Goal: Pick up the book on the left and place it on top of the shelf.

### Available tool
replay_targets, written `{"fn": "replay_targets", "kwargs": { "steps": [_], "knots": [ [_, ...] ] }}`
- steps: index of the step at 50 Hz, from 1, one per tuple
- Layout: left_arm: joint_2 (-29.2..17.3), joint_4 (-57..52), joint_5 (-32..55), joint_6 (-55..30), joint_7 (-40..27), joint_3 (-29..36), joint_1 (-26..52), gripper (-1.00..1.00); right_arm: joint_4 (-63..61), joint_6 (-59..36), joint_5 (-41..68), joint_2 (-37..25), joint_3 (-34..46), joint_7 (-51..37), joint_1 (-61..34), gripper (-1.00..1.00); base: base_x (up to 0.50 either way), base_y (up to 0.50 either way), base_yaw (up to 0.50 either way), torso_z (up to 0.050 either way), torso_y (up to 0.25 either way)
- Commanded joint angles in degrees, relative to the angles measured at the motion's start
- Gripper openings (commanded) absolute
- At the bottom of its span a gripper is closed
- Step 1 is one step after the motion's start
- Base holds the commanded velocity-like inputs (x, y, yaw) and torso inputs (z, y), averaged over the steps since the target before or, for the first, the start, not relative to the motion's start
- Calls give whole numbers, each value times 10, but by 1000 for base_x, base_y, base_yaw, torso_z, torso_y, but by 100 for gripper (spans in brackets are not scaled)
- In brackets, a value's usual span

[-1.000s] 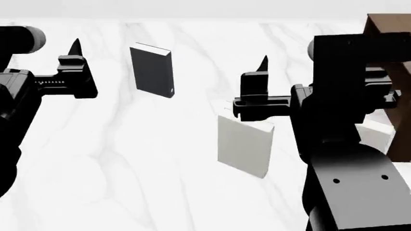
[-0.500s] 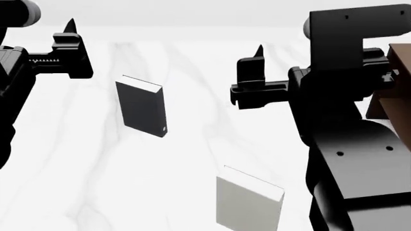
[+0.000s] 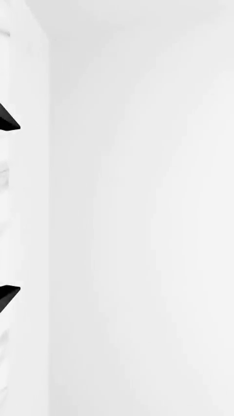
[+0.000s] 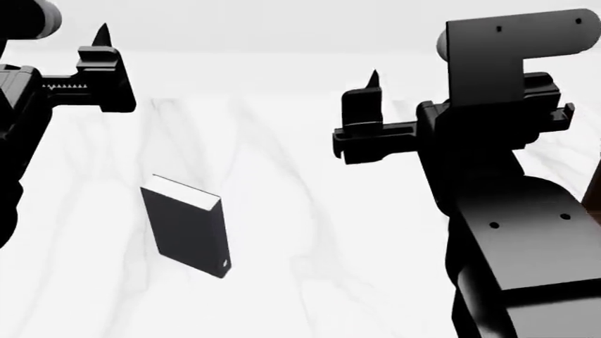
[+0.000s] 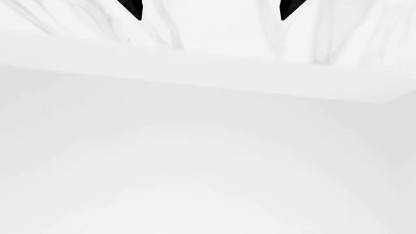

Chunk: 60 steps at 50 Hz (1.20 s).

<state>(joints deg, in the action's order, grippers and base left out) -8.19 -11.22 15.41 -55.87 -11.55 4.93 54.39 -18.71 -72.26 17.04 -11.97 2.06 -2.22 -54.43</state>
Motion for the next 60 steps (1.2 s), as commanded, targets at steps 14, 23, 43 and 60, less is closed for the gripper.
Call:
{"fn": "replay_targets", "kwargs": {
  "steps": [14, 23, 43, 60],
  "knots": [
    [-6, 0, 8, 8, -7, 6, 0, 100, 8, 11, 6, -7, 12, 1, 5, 100, 500, 0, 0, 0, 1],
    [-9, 2, 11, 9, -8, 7, -1, 100, 27, -21, 34, -12, 29, 35, -12, 100, 322, 0, 0, 0, 2],
    [-17, 15, 18, 19, -6, 9, -1, 100, 137, 96, 110, -120, 292, 359, -28, 100, 0, 0, 0, 0, 0],
    [-20, 18, 22, 21, -9, 15, 0, 100, 162, 122, 109, -104, 303, 368, -30, 100, 0, 0, 0, 0, 0]
  ]
}}
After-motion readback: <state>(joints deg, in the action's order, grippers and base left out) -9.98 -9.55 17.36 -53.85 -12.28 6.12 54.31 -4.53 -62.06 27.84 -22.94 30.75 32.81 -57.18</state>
